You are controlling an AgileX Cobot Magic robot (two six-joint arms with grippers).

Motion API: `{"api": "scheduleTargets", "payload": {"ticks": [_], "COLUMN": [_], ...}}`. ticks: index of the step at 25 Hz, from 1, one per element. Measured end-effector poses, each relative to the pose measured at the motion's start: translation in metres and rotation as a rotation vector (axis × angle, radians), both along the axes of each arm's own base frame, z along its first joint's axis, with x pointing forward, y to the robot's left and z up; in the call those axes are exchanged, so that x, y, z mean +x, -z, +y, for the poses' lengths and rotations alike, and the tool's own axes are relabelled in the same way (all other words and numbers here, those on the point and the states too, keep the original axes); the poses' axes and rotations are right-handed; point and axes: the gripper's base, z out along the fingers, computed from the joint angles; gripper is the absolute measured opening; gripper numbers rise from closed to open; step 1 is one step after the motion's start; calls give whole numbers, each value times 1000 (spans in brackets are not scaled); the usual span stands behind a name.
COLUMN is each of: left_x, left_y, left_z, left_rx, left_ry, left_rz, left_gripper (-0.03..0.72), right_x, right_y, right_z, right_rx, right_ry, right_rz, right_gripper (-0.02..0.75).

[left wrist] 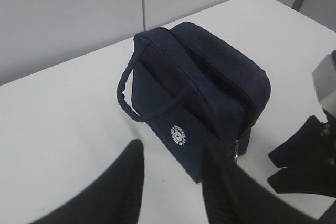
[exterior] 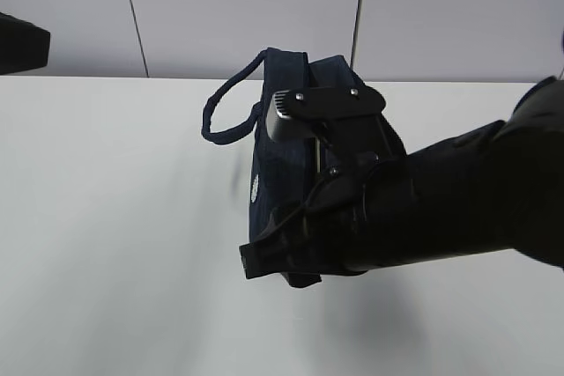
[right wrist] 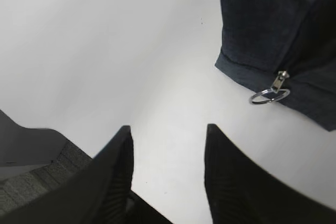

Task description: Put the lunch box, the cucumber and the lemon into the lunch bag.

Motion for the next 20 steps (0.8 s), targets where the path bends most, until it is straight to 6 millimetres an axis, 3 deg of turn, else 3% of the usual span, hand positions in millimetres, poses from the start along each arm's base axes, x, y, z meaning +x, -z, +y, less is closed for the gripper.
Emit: {"api": "scheduleTargets", "payload": {"ticks": [8, 20], "left_x": [-4, -6], "left_y": [-1, 1], "left_z": [2, 2], "left_rx": [3, 11], "left_ry": [7, 16], "left_rz": [5, 28], "left_gripper": [247, 247], "right_x": [2, 23], "right_y": [11, 47], "right_z": [4, 3], "right_rx": [15, 49], "right_ry": [41, 252], "right_rz": [55, 190], "right_gripper": [414, 424]}}
